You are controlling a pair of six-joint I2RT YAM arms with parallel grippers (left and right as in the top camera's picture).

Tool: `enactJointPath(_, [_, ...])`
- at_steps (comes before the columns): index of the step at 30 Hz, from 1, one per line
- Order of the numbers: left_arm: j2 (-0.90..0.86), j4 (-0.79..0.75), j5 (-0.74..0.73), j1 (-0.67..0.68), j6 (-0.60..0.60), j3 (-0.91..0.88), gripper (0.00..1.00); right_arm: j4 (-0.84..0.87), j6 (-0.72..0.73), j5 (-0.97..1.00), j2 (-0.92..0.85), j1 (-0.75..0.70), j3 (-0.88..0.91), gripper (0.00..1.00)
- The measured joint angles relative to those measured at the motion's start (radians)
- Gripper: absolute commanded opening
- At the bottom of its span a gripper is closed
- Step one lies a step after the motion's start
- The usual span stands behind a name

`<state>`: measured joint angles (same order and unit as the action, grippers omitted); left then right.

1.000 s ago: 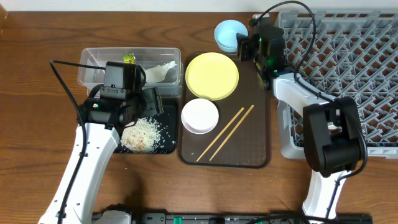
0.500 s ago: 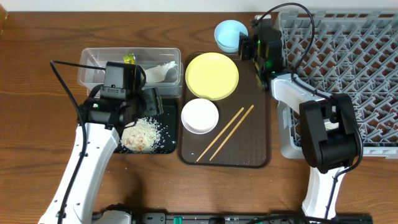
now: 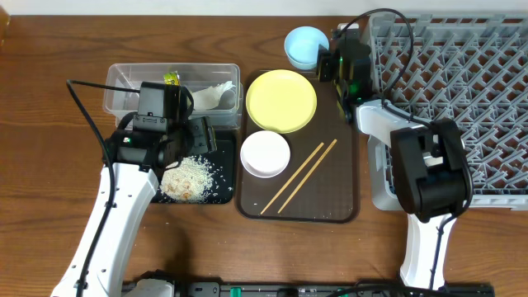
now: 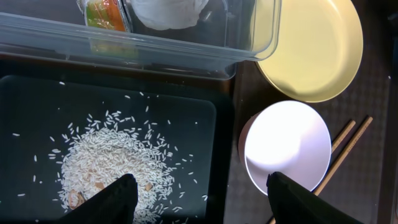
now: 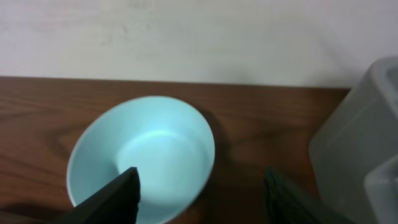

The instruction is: Sort waste into correct bins and load items into the dishwasher rack

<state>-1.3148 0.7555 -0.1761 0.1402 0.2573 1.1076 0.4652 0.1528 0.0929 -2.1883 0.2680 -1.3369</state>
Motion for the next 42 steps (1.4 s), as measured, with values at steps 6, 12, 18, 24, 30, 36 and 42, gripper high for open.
enactJointPath(6, [0.000, 0.000, 0.000, 0.000, 0.000, 0.000, 0.70, -0.003, 0.002, 0.005, -0.054, 0.000, -0.041, 0.63])
enactJointPath(12, [0.000, 0.000, 0.000, 0.000, 0.000, 0.000, 0.70, -0.015, 0.027, 0.011, -0.101, 0.000, -0.108, 0.63])
enactJointPath(18, [0.000, 0.000, 0.000, 0.000, 0.000, 0.000, 0.69, -0.035, 0.038, 0.016, -0.110, 0.000, -0.110, 0.61])
enactJointPath(24, [0.000, 0.001, 0.000, 0.000, 0.000, 0.000, 0.70, -0.043, 0.080, 0.018, -0.128, 0.000, -0.112, 0.56])
enactJointPath(30, [0.000, 0.005, 0.000, 0.000, 0.000, 0.000, 0.70, -0.041, 0.108, 0.020, -0.138, 0.000, -0.113, 0.51])
enactJointPath(36, [0.000, 0.005, 0.000, 0.000, 0.000, 0.000, 0.70, -0.050, 0.185, 0.021, -0.139, 0.000, -0.114, 0.46])
enactJointPath(42, [0.000, 0.005, 0.000, 0.000, 0.000, 0.000, 0.70, -0.076, 0.280, 0.040, -0.139, 0.000, -0.116, 0.45])
